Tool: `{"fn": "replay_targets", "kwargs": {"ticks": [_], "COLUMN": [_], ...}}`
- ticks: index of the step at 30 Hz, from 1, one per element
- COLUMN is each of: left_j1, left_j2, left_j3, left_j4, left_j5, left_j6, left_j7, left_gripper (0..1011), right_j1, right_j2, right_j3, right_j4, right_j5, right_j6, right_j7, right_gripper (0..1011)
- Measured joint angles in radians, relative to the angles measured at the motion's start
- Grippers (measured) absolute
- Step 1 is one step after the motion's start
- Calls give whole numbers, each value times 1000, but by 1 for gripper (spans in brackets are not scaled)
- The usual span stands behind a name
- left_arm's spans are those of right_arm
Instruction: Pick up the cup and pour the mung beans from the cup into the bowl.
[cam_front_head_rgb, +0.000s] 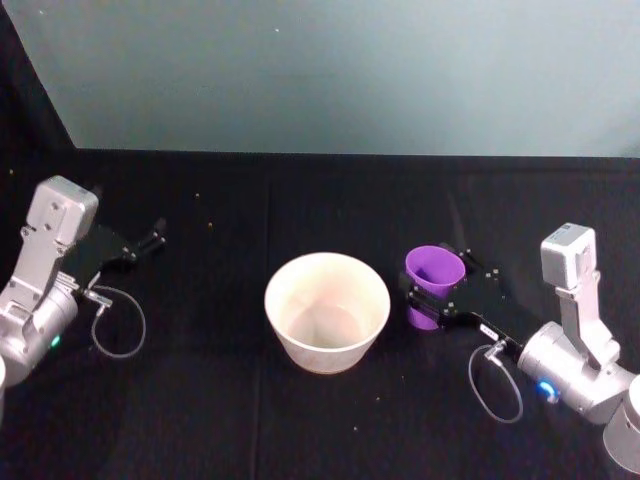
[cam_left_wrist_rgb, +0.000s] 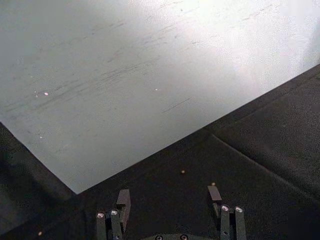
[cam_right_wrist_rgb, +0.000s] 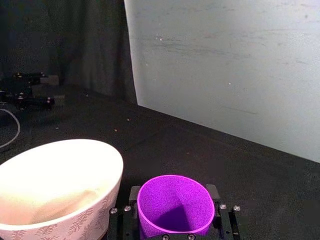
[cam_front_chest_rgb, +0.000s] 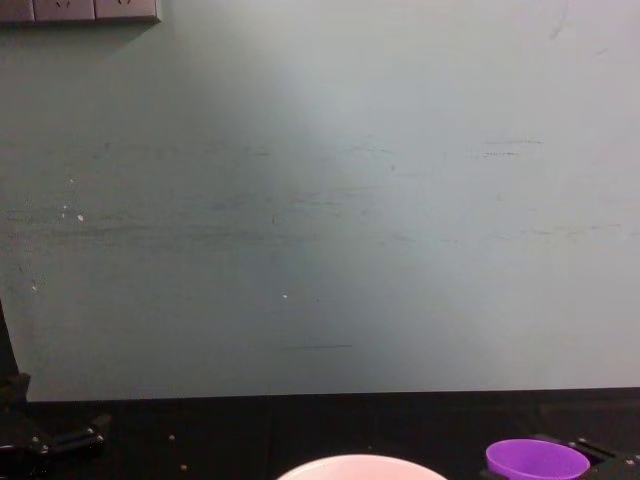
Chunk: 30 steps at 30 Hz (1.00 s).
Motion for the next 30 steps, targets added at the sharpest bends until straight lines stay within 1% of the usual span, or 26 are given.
{"fn": "replay_targets", "kwargs": {"ticks": [11,14,16,17,20,21,23,24,26,27,30], "left_j1": [0,0,0,0,0,0,0,0,0,0,0], "left_j2": [0,0,0,0,0,0,0,0,0,0,0], "left_j3": [0,0,0,0,0,0,0,0,0,0,0], "left_j4": [0,0,0,0,0,0,0,0,0,0,0], "left_j5": [0,0,0,0,0,0,0,0,0,0,0], "left_j6": [0,0,0,0,0,0,0,0,0,0,0], "left_j7": [0,0,0,0,0,0,0,0,0,0,0], "left_gripper": [1011,1011,1011,1011,1011,1011,1011,1011,1011,1011,1011], "right_j1": [0,-13,-22,-27,-30,-30,-28,-24,-20,-16,-7], "right_j2": [0,8,15,21,30,34,38,41,42,43,45], "right_j3": [0,13,28,38,58,69,81,95,108,121,144], "right_j4": [0,-36,-71,-100,-148,-175,-205,-235,-262,-287,-335], "right_j5": [0,-19,-28,-29,-29,-27,-21,-14,-6,0,5], "right_j6": [0,1,11,26,58,82,110,139,165,187,226], "right_j7": [0,-16,-29,-35,-44,-48,-53,-56,-59,-63,-71], "right_gripper": [759,756,756,756,756,756,756,756,756,756,756]}}
